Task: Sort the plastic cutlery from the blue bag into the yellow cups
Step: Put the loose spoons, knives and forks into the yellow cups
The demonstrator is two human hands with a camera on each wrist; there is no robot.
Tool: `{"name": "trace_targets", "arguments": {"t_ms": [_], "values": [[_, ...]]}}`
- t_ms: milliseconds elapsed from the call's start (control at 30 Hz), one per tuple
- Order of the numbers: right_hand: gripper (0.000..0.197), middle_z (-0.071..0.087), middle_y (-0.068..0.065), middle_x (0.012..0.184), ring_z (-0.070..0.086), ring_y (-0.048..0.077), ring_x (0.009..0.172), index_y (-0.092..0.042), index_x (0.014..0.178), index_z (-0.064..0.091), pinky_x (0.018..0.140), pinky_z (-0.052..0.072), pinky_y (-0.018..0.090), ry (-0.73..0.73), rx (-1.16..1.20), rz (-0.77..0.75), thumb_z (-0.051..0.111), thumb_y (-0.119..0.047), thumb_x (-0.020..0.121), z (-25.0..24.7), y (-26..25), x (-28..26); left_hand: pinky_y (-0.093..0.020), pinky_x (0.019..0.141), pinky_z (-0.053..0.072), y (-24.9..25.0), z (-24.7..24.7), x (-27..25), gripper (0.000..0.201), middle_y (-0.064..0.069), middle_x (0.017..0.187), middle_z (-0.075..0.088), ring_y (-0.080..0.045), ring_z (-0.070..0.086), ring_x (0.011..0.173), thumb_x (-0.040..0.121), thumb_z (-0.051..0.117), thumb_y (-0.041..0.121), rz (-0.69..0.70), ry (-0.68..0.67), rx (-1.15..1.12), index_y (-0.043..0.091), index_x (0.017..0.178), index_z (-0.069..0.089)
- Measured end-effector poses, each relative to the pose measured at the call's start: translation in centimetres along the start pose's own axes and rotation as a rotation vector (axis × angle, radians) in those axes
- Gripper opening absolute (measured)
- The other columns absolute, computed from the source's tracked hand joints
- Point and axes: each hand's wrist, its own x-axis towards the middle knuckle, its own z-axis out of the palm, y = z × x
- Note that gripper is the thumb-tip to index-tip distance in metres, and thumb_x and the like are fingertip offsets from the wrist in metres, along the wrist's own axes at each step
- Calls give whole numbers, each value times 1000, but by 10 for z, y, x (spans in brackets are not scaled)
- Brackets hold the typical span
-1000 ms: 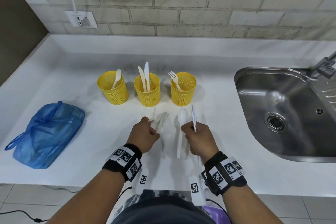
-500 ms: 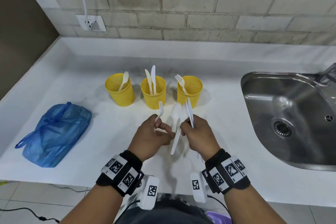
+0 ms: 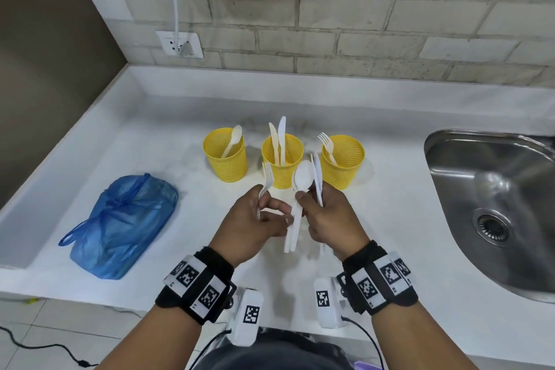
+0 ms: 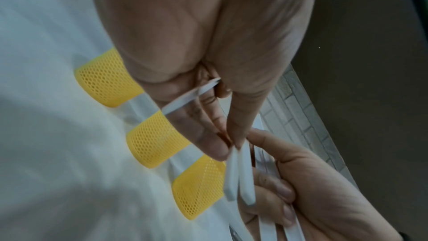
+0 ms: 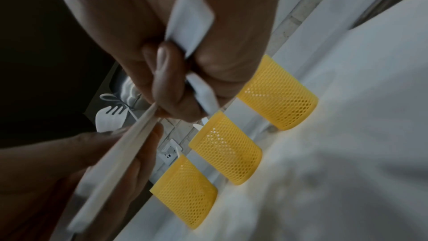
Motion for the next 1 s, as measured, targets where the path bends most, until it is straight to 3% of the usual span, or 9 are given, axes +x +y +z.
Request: {"name": "trace_targets", "arguments": {"t_ms": [100,233,333,433,500,600,700,833,1000], "values": [[19,51,-14,54,39,9,39,-18,84,55,43,31,23,-28,44,-24,65,-21,100,14,-5,7,-49,84,59,3,-17,4,48,-22,99,68,-37,70,85,85,75,-6,8,-2,-5,15,86,32],[15,57,-12,60,47,3,42,-19,87,60,44,33,11,-24,20,-90,68,-22,99,39,-10,17,-48,82,58,8,-38,12,53,1,85,72,-24,74,82,80,86,9,75,44,111,13,83,33],[15,60,-13,58,51,1,41,-18,87,59,44,36,9,-18,16,-118,68,-18,99,58,-14,22,-55,85,58,11,-56,17,56,-1,83,76,-28,75,83,73,88,23,103,55,181,2,87,38],[14,66,-11,65,53,0,43,-18,87,61,47,36,8,-20,3,-148,69,-17,97,70,-17,24,-57,87,57,13,-73,22,71,-3,86,77,-35,73,86,65,87,36,99,28,176,-8,106,49],[10,68,-14,70,55,-1,51,-17,90,65,53,37,10,-3,-28,-157,71,-21,96,77,-19,28,-60,86,56,13,-85,26,73,-5,85,75,-38,72,84,63,88,34,97,36,162,-9,108,49],[17,63,-9,72,50,2,51,-16,90,67,54,35,22,57,17,-72,70,-33,91,78,-22,36,-62,86,56,20,-106,37,57,-2,80,72,-33,70,73,61,90,26,104,120,154,5,84,43],[20,47,16,77,29,15,42,1,82,55,46,21,21,83,203,47,54,-14,95,70,-29,43,-62,87,57,39,-126,53,54,-3,80,71,-27,69,75,61,89,25,149,200,125,19,78,38],[27,44,15,69,20,16,42,-8,66,50,50,12,24,134,400,92,38,-6,91,59,-36,50,-48,83,60,62,-142,85,53,2,78,74,-21,77,79,73,89,15,240,284,247,20,78,36],[33,54,13,69,45,23,55,-15,61,58,56,39,31,223,325,-6,47,-17,92,46,-36,59,-30,78,58,65,-141,120,51,-2,81,75,-17,75,77,78,86,9,282,354,368,20,75,36]]}}
